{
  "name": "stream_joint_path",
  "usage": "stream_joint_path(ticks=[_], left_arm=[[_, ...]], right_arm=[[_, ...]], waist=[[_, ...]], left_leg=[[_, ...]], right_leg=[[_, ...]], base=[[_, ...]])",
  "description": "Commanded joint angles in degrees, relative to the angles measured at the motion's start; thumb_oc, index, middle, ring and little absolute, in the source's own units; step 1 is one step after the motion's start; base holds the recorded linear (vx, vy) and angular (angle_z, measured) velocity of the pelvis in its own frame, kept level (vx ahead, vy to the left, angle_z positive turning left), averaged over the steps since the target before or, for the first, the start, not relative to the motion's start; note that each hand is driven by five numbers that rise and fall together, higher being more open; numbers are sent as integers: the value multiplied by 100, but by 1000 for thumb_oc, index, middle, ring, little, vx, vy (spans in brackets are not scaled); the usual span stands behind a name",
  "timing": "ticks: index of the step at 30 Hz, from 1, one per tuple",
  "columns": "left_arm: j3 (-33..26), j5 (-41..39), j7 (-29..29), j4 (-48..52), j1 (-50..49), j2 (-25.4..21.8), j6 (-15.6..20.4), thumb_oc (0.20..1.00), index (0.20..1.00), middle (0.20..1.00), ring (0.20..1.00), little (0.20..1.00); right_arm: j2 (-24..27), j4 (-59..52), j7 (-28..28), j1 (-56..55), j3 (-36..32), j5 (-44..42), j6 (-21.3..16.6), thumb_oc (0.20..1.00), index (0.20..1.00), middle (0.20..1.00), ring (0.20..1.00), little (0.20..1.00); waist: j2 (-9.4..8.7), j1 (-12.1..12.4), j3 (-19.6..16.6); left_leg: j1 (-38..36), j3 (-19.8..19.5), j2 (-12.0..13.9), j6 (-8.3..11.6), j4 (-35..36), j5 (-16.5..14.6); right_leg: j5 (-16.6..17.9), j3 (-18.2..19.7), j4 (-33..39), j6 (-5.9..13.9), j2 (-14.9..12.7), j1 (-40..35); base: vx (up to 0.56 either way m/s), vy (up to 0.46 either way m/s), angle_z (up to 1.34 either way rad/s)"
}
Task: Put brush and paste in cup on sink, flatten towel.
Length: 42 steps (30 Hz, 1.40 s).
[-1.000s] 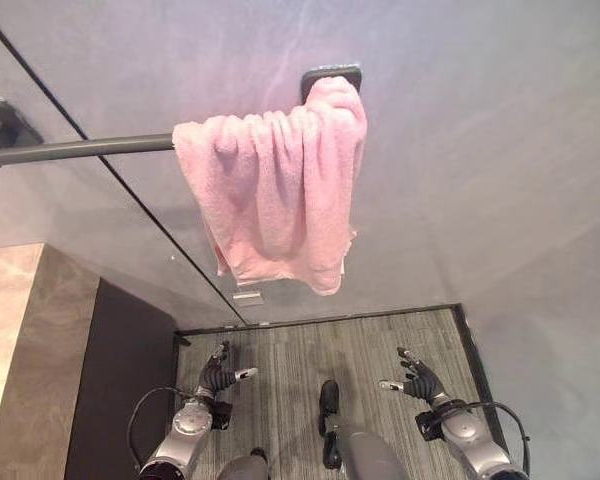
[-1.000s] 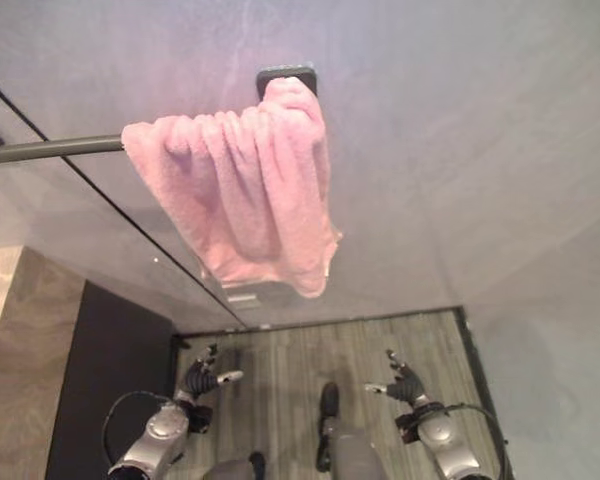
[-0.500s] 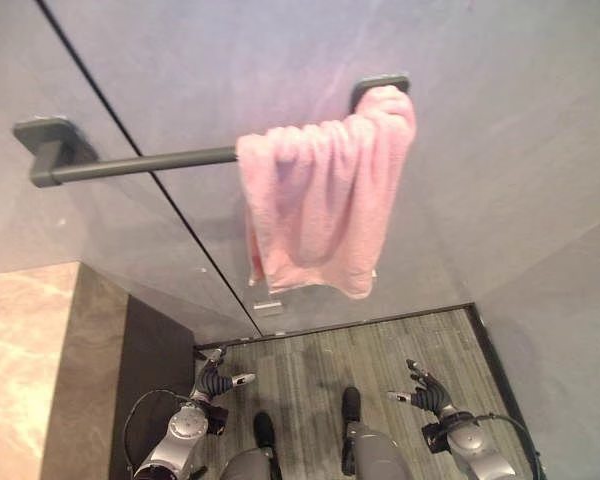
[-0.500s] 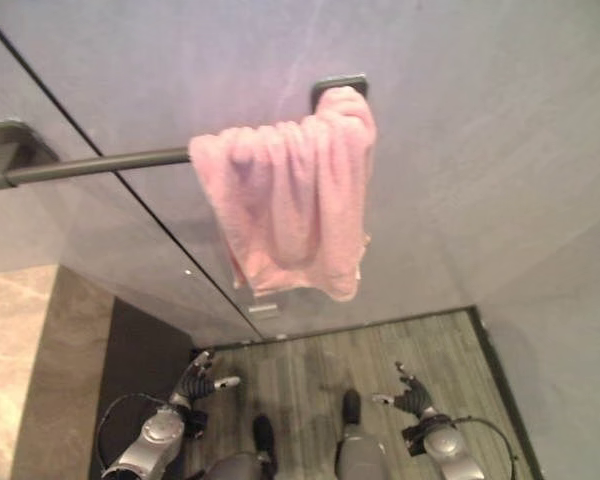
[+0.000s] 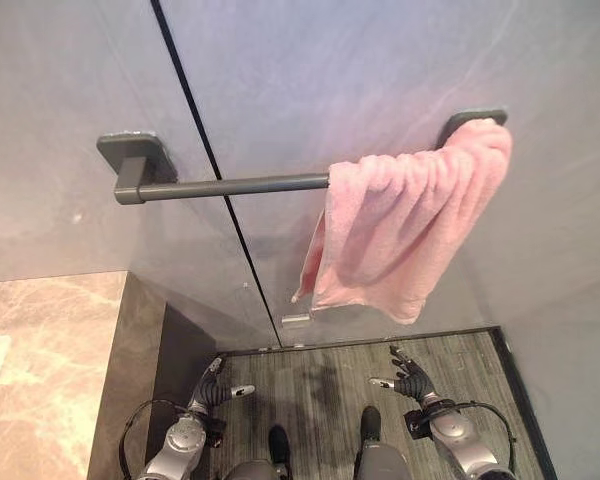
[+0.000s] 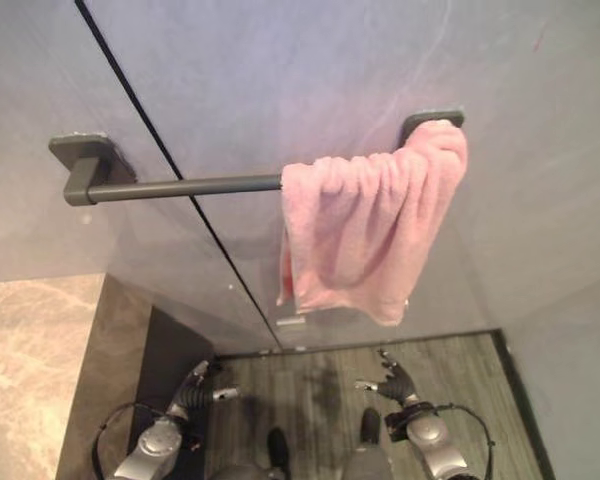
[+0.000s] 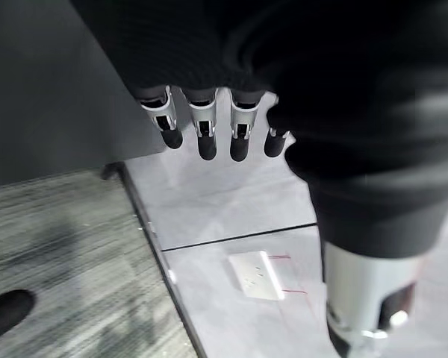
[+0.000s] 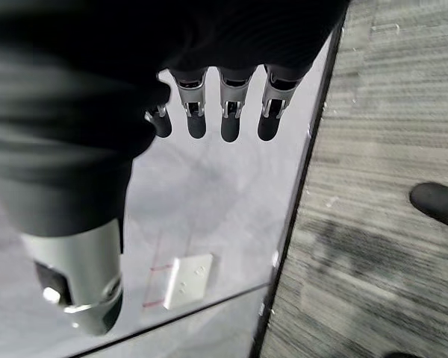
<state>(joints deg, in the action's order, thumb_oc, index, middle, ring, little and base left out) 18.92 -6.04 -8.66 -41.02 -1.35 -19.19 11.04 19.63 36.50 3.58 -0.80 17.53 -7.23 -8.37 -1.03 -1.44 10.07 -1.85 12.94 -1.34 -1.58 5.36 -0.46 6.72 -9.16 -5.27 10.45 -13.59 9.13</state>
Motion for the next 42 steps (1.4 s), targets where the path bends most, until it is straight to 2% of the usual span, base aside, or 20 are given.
stream_joint_path(ticks=[1, 5, 8, 10, 14, 17, 21, 25, 29, 31, 34, 38, 42], left_arm=[[-110, 271, -178, 256, 105, -340, 221, 1000, 1000, 1000, 1000, 1000], [-79, 408, -161, 388, 129, -439, 207, 1000, 1000, 1000, 1000, 1000], [-63, 645, -158, 340, 174, -458, 224, 1000, 1000, 1000, 1000, 1000], [-141, 636, -174, 463, 172, -485, 243, 1000, 1000, 1000, 1000, 1000], [-203, 726, -193, 607, 120, -534, 265, 1000, 1000, 1000, 1000, 1000], [-379, 742, -161, 923, 11, -643, 337, 1000, 1000, 1000, 1000, 1000], [-526, 785, -156, 1117, -36, -739, 427, 1000, 1000, 1000, 1000, 1000], [-669, 732, -80, 1354, -56, -944, 445, 1000, 1000, 1000, 1000, 1000], [-670, 275, 419, 1803, 35, -1433, 494, 1000, 1000, 1000, 1000, 1000], [-652, 4, 588, 1844, 128, -1532, 492, 1000, 1000, 1000, 1000, 1000], [-532, -563, 833, 1906, 428, -1587, 485, 1000, 1000, 1000, 1000, 1000], [-434, -840, 932, 1888, 629, -1567, 496, 1000, 1000, 1000, 1000, 1000], [82, -1768, 1227, 1962, 1412, -1349, 446, 1000, 1000, 1000, 1000, 1000]], right_arm=[[15, -349, 123, 161, -55, -308, -335, 1000, 1000, 1000, 1000, 1000], [55, -507, 95, 42, -121, -324, -343, 1000, 1000, 1000, 1000, 1000], [108, -341, 37, -14, -212, -326, -305, 1000, 1000, 1000, 1000, 1000], [166, -274, 33, -26, -301, -368, -314, 1000, 1000, 1000, 1000, 1000], [212, -276, -40, -55, -385, -494, -340, 1000, 1000, 1000, 1000, 1000], [409, -385, -220, -26, -631, -957, -443, 1000, 1000, 1000, 1000, 1000], [587, -588, -220, 32, -839, -996, -619, 1000, 1000, 1000, 1000, 1000], [749, -865, -483, 172, -980, -1580, -635, 1000, 1000, 1000, 1000, 1000], [1373, -1100, -1154, 514, -737, -2406, -373, 1000, 1000, 1000, 1000, 1000], [1540, -1200, -1329, 683, -621, -2637, -296, 1000, 1000, 1000, 1000, 1000], [1591, -1066, -1449, 1165, -365, -2980, -198, 1000, 1000, 1000, 1000, 1000], [1610, -1054, -1483, 1438, -178, -2989, -176, 1000, 1000, 1000, 1000, 1000], [1615, -1045, -1606, 2359, 577, -2762, -113, 1000, 1000, 1000, 1000, 1000]], waist=[[-177, -41, 55], [-243, -126, 42], [-315, -96, -237], [-309, -95, -347], [-302, -98, -418], [-284, -77, -509], [-266, -66, -547], [-271, -29, -561], [-302, 37, -566], [-299, 52, -567], [-277, 78, -573], [-263, 79, -569], [-233, 91, -537]], left_leg=[[3, -150, 259, 352, -183, -49], [-28, -293, 376, 439, -240, -12], [-186, -236, 489, 546, -116, 47], [-234, -272, 558, 598, -116, 54], [-319, -272, 599, 634, -109, 38], [-399, -274, 634, 669, -95, 31], [-430, -230, 644, 686, -68, 23], [-453, -186, 655, 699, -40, 28], [-474, -185, 659, 727, -42, 22], [-504, -190, 657, 733, -43, 15], [-553, -198, 658, 737, -49, 0], [-571, -199, 660, 738, -55, -3], [-580, -232, 666, 744, -60, 13]], right_leg=[[505, 113, 107, 287, -175, 155], [386, 290, 351, 272, -102, -73], [404, 84, 645, 280, -25, -469], [259, -15, 732, 225, 23, -647], [198, -53, 781, 192, 52, -779], [152, -94, 911, 172, 90, -922], [161, -91, 980, 184, 80, -943], [191, -63, 1017, 196, 67, -936], [184, -56, 1014, 192, 43, -981], [173, -66, 1011, 188, 38, -1017], [146, -73, 1002, 172, 32, -1068], [135, -74, 999, 165, 30, -1092], [115, -76, 992, 135, 35, -1116]], base=[[124, -140, -17], [54, -95, 8], [142, -159, 36], [109, -123, -1], [35, -34, 4], [22, -25, 1], [-9, -5, -3], [-11, 0, -2], [0, 0, 0], [0, 0, 0], [0, 0, 0], [0, 0, 0], [2, -1, -1]])
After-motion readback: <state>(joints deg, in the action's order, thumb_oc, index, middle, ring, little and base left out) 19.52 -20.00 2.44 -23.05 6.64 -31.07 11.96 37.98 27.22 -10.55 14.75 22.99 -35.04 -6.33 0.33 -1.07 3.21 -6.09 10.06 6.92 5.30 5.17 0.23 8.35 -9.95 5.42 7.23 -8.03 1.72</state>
